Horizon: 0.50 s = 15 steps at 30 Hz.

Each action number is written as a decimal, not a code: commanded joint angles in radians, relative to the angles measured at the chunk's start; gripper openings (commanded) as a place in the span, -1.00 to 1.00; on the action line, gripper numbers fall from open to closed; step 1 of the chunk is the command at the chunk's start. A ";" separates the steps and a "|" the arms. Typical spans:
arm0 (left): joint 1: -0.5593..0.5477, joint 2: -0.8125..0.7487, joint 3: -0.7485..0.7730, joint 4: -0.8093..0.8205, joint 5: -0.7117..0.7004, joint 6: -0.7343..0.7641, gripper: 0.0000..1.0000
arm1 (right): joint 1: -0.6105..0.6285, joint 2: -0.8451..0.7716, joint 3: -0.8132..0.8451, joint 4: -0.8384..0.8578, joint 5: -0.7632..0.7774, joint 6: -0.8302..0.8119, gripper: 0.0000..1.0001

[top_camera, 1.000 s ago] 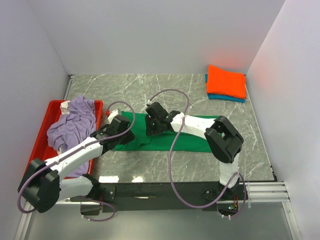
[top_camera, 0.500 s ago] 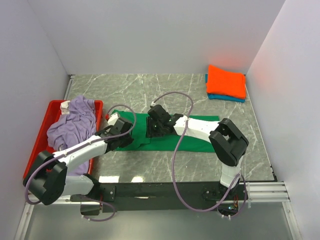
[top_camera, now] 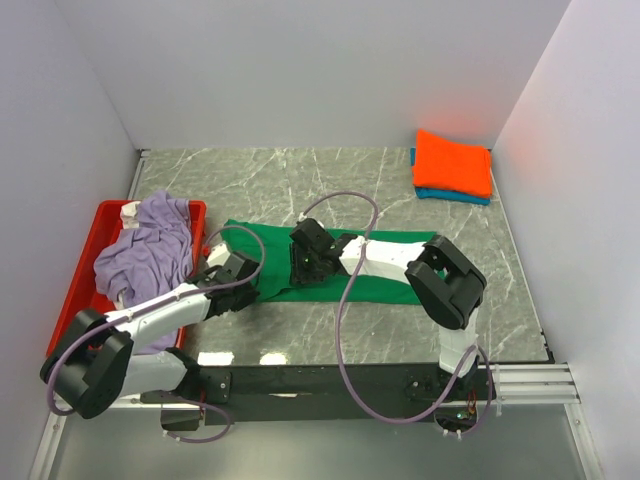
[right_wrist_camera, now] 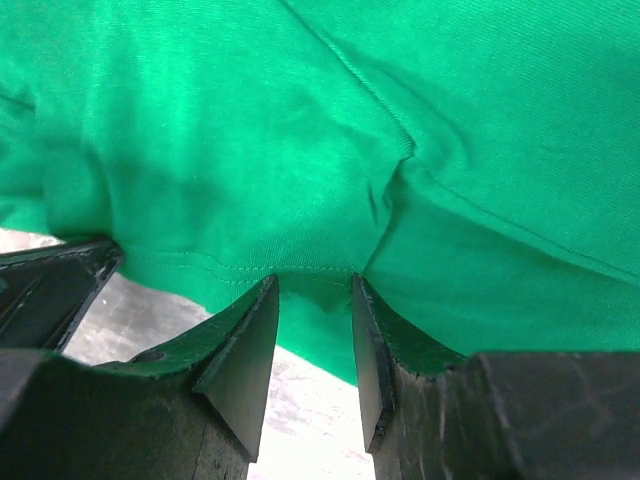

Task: Fold and stack the t-shirts
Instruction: Fold the tshirt

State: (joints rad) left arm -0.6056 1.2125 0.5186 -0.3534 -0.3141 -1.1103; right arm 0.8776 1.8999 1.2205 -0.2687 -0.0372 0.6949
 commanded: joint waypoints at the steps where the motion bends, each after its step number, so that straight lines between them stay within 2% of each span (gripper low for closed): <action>1: -0.002 -0.031 -0.017 0.021 -0.023 -0.016 -0.99 | 0.004 -0.009 -0.016 0.006 0.036 0.018 -0.15; 12: -0.002 -0.041 -0.009 0.014 -0.023 -0.005 -0.99 | 0.006 -0.019 -0.032 0.006 0.080 0.031 -0.16; 15: -0.002 -0.044 -0.008 0.013 -0.023 -0.003 -0.99 | 0.008 -0.018 -0.029 0.020 0.062 0.032 -0.29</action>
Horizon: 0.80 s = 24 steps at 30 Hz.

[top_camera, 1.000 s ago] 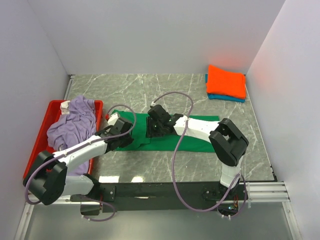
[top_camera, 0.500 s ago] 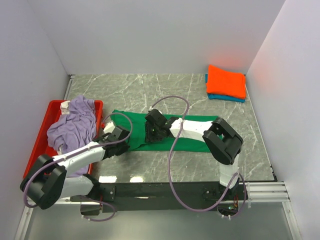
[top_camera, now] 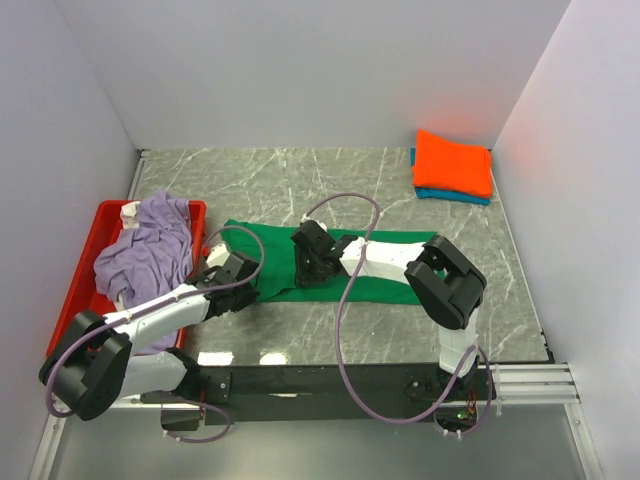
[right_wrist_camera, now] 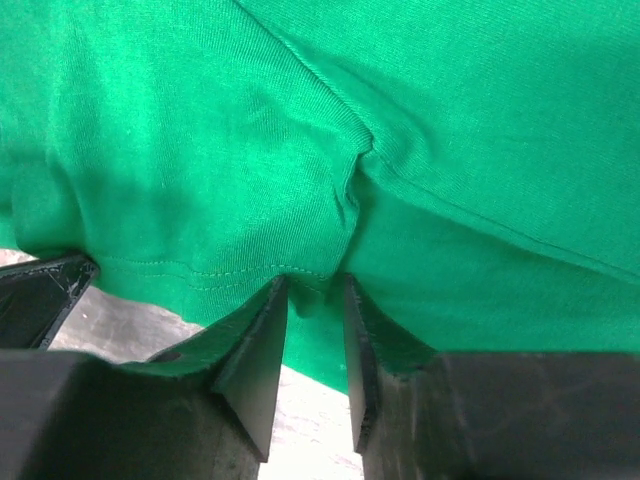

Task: Fold and stack the t-shirts
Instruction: Fold the tshirt

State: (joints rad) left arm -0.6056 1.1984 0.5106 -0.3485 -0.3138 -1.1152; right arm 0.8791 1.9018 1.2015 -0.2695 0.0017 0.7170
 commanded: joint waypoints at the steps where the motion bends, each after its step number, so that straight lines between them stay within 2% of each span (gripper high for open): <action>1: -0.002 -0.033 0.002 0.008 -0.024 0.002 -0.99 | 0.004 -0.020 -0.011 0.030 0.015 0.013 -0.43; 5: -0.002 -0.036 0.006 0.000 -0.027 0.003 -0.99 | 0.004 -0.021 0.001 0.020 0.009 0.012 -0.81; 8: -0.002 -0.043 0.009 -0.004 -0.030 0.005 -0.99 | 0.004 -0.040 -0.002 0.015 0.012 0.009 -0.98; 24: 0.001 -0.071 0.012 -0.030 -0.034 0.008 -0.99 | 0.004 -0.096 -0.068 0.000 0.052 0.002 -1.00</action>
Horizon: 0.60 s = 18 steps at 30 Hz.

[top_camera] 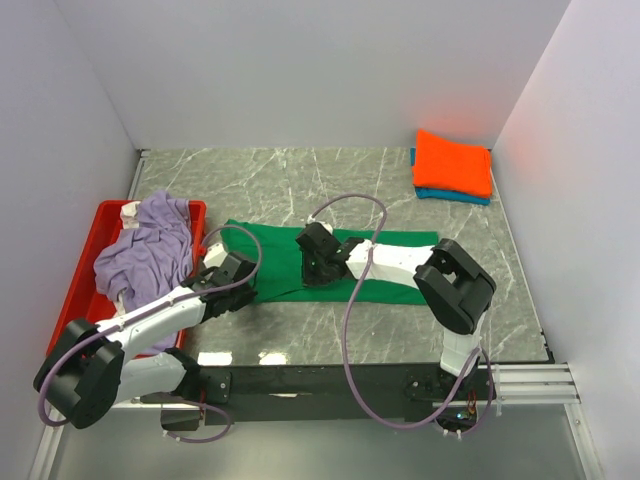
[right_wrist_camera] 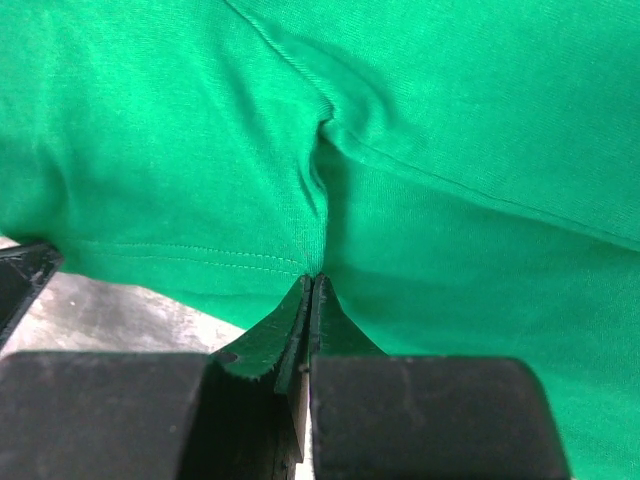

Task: Fold and stack the t-shirts
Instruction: Fold the tshirt

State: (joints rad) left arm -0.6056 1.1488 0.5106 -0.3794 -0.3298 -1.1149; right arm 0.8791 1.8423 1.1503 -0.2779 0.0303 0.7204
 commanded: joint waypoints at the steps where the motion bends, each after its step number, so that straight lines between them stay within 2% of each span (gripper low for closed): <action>1: 0.000 -0.024 0.017 -0.001 -0.017 0.007 -0.99 | 0.003 -0.031 -0.017 0.011 0.019 -0.002 -1.00; 3: 0.001 -0.027 0.025 -0.006 -0.015 0.009 -0.99 | 0.004 -0.028 -0.021 0.017 0.003 -0.003 -0.99; 6: 0.001 -0.046 0.069 -0.033 -0.009 0.018 -0.99 | 0.006 -0.038 -0.020 0.005 0.010 -0.013 -0.77; 7: 0.001 -0.052 0.100 -0.042 -0.008 0.020 -0.99 | 0.004 -0.058 -0.021 -0.001 0.016 -0.022 -0.58; 9: 0.001 -0.067 0.133 -0.064 -0.006 0.024 -0.99 | 0.004 -0.092 -0.029 -0.006 0.037 -0.039 -0.36; 10: 0.001 -0.066 0.172 -0.072 -0.012 0.023 -0.99 | 0.004 -0.127 -0.031 -0.015 0.048 -0.047 -0.19; 13: 0.009 -0.023 0.251 -0.088 -0.031 0.007 -0.94 | -0.009 -0.195 -0.034 -0.050 0.114 -0.068 0.03; 16: 0.073 0.055 0.310 -0.073 0.018 -0.011 -0.92 | -0.086 -0.245 -0.058 -0.064 0.129 -0.088 0.06; 18: 0.159 0.084 0.306 0.022 0.133 -0.010 -0.92 | -0.146 -0.273 -0.101 -0.064 0.112 -0.096 0.06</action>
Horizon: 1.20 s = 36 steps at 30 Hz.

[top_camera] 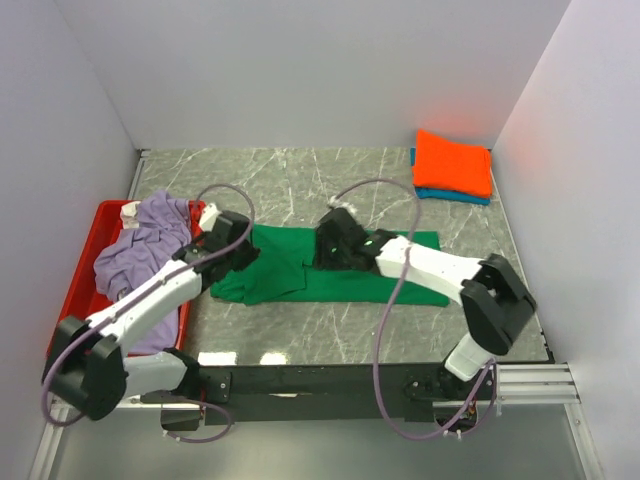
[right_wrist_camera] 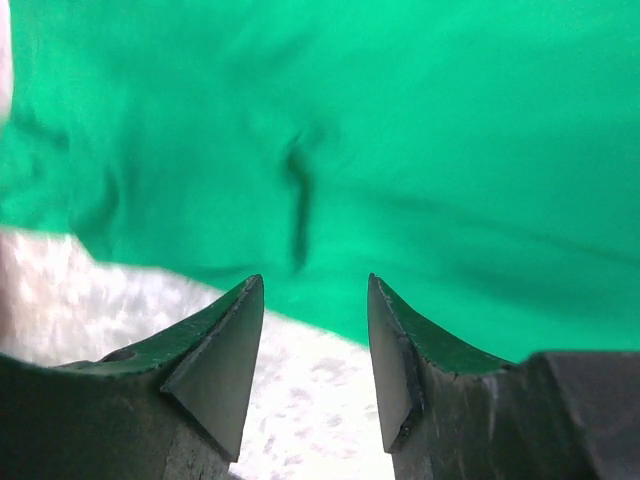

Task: Fold and stack the t-shirts
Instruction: Fold the tshirt

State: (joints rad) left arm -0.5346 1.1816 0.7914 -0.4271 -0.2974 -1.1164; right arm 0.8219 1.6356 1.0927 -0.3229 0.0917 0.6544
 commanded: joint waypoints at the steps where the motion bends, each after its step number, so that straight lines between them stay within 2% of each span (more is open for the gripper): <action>1: 0.117 0.078 0.011 0.106 0.140 -0.005 -0.92 | -0.159 -0.100 -0.062 -0.005 0.039 -0.036 0.06; 3: 0.163 0.117 0.012 0.158 0.199 -0.005 -0.94 | -0.234 -0.128 -0.109 -0.001 0.031 -0.050 0.07; 8: 0.183 0.282 0.071 0.162 0.202 -0.006 -0.97 | -0.423 -0.140 -0.158 -0.016 0.063 -0.085 0.07; 15: 0.208 0.427 0.100 0.180 0.176 -0.023 -0.97 | -0.562 -0.082 -0.189 0.010 0.147 -0.084 0.11; 20: 0.222 0.550 0.164 0.163 0.172 -0.016 -0.99 | -0.592 -0.013 -0.203 0.021 0.137 -0.067 0.10; 22: 0.223 0.594 0.193 0.160 0.169 -0.010 -0.99 | -0.593 0.001 -0.217 0.021 0.108 -0.053 0.04; 27: 0.229 0.688 0.285 0.111 0.147 0.024 -0.99 | -0.590 -0.055 -0.258 -0.030 0.056 -0.024 0.03; 31: 0.237 0.753 0.373 0.067 0.130 0.067 -0.99 | -0.586 -0.042 -0.258 -0.097 0.040 -0.010 -0.01; 36: 0.242 0.849 0.544 -0.004 0.112 0.142 -0.99 | -0.573 -0.091 -0.318 -0.093 -0.089 0.011 -0.10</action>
State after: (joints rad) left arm -0.3023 1.9491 1.2648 -0.3370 -0.1299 -1.0565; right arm 0.2295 1.5822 0.8391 -0.3382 0.1230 0.6308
